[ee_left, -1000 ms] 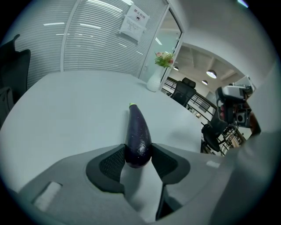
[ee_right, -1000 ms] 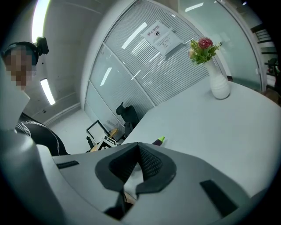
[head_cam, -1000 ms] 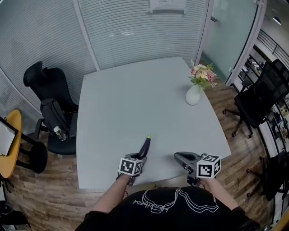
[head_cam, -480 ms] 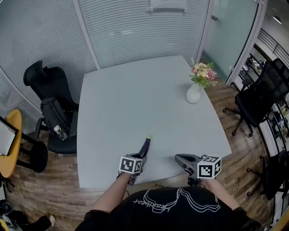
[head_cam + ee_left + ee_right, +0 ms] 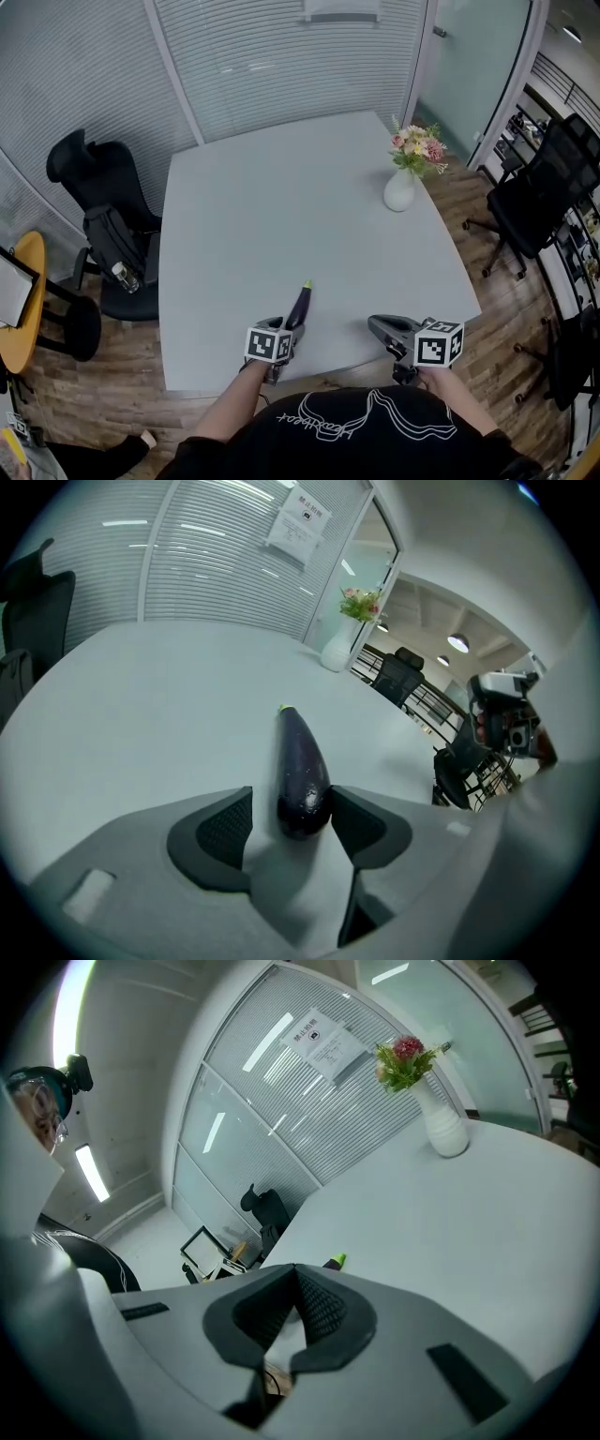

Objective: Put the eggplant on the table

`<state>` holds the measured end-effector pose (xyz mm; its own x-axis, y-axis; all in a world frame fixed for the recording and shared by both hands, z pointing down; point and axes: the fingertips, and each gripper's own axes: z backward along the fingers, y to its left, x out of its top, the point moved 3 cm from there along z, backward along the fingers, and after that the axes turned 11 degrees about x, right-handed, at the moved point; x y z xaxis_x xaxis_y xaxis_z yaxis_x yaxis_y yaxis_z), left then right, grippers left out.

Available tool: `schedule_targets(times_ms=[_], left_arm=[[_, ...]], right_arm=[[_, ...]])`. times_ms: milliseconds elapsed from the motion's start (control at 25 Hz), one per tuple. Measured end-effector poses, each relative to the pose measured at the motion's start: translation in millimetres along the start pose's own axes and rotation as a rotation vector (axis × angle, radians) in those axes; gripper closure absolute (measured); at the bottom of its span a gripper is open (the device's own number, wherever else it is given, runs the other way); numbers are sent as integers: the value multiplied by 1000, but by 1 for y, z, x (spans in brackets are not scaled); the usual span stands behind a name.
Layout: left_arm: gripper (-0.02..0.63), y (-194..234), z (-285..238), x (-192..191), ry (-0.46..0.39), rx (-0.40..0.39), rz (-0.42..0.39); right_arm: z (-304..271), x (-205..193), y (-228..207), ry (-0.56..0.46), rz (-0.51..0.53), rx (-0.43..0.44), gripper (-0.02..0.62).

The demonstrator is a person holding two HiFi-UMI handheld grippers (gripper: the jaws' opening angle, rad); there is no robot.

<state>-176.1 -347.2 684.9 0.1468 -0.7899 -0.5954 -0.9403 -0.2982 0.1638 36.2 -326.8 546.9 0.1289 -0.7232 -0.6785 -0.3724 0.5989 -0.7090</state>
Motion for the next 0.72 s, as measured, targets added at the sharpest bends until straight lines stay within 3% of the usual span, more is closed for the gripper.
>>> schedule_targets(times_ms=[280, 480, 600, 720], left_arm=[[327, -5, 12, 11, -61, 4, 14], [328, -8, 53, 44, -205, -17, 46], [331, -19, 93, 71, -278, -90, 107], [349, -44, 135, 96, -377, -229, 133]], right_arm=[[0, 9, 9, -21, 54, 44, 588], [-9, 16, 14, -32, 90, 69, 588], [-16, 27, 25, -43, 113, 117, 588], [-21, 39, 39, -52, 173, 160, 588]])
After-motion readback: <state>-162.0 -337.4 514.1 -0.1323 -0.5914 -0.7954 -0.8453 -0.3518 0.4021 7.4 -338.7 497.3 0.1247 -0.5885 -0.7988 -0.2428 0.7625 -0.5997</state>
